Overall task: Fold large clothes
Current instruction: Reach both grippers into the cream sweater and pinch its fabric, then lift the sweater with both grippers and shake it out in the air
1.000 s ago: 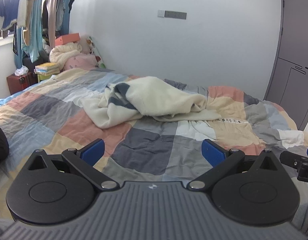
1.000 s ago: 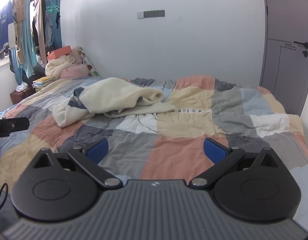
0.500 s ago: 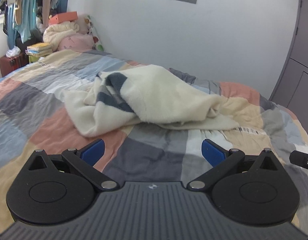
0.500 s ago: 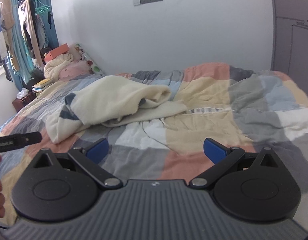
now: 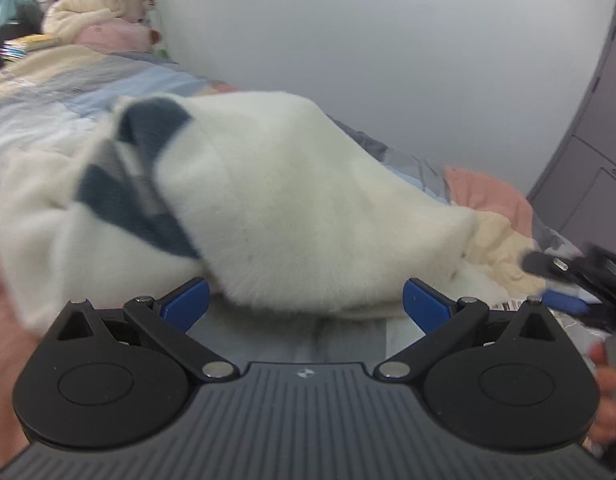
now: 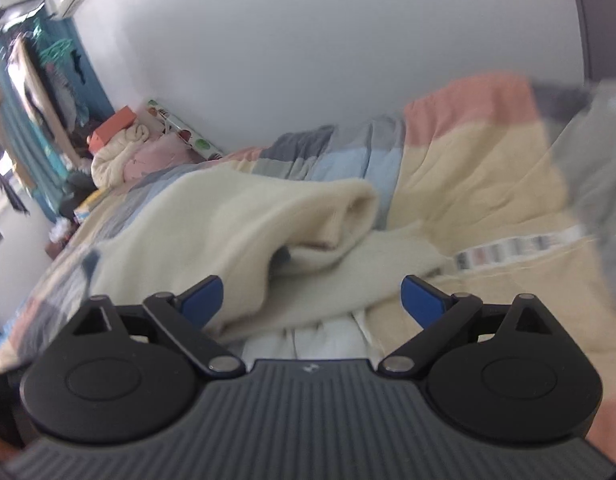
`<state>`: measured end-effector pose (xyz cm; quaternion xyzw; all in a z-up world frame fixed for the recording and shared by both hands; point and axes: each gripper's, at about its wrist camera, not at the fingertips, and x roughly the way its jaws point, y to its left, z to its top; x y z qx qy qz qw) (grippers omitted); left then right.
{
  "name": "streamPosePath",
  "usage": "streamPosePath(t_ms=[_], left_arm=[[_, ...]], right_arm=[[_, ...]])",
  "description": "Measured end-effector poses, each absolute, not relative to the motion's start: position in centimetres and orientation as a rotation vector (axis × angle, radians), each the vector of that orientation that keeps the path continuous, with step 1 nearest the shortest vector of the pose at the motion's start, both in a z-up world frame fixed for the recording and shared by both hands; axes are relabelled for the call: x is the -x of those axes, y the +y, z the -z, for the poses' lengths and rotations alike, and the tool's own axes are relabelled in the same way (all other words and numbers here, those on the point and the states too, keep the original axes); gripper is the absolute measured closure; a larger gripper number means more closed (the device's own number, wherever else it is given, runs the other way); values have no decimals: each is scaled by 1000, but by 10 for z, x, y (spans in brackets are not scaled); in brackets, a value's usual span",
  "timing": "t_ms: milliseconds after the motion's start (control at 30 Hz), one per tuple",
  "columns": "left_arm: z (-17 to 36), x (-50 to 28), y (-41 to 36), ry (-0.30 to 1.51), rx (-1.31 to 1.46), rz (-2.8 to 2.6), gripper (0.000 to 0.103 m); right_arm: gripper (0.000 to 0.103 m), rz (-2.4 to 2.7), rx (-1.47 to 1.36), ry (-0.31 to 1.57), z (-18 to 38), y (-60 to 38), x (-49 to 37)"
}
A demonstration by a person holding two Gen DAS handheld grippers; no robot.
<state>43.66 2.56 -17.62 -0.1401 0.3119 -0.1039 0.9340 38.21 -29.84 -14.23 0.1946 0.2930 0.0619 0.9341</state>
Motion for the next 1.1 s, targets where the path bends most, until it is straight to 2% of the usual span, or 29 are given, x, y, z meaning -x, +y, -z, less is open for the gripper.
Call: streamPosePath(t_ms=[167,200,267,333,433,467,500,533,600,633,767,1100], left_arm=[[207,-470,33,618,359,239,4],[209,-474,36,609,377,242,9],[214,-483,43,594,431,255,14],[219,-493,52,591,478,281,30],[222,-501,61,576,512,306,45],[223,-504,63,576,511,304,47],[223,-506,64,575,523,301,53],[222,-508,66,573,542,298,66],[215,-507,72,570,578,281,74],[207,-505,76,564,596,281,77],[184,-497,86,527,601,260,80],[133,-413,129,477,633,229,81]], right_arm=[[27,-147,-453,585,168,-303,-434],[32,-160,-461,576,170,-303,-440],[34,-187,-464,543,174,-301,-449],[37,-215,-488,520,179,-304,-459],[41,-246,-573,511,187,-310,-468],[42,-246,-589,516,190,-310,-471],[52,-250,-600,513,191,-310,-473],[59,-253,-605,507,190,-309,-474],[80,-242,-604,490,184,-307,-471],[83,-240,-603,479,178,-306,-468],[87,-249,-603,439,157,-302,-450],[88,-283,-539,404,106,-274,-344]])
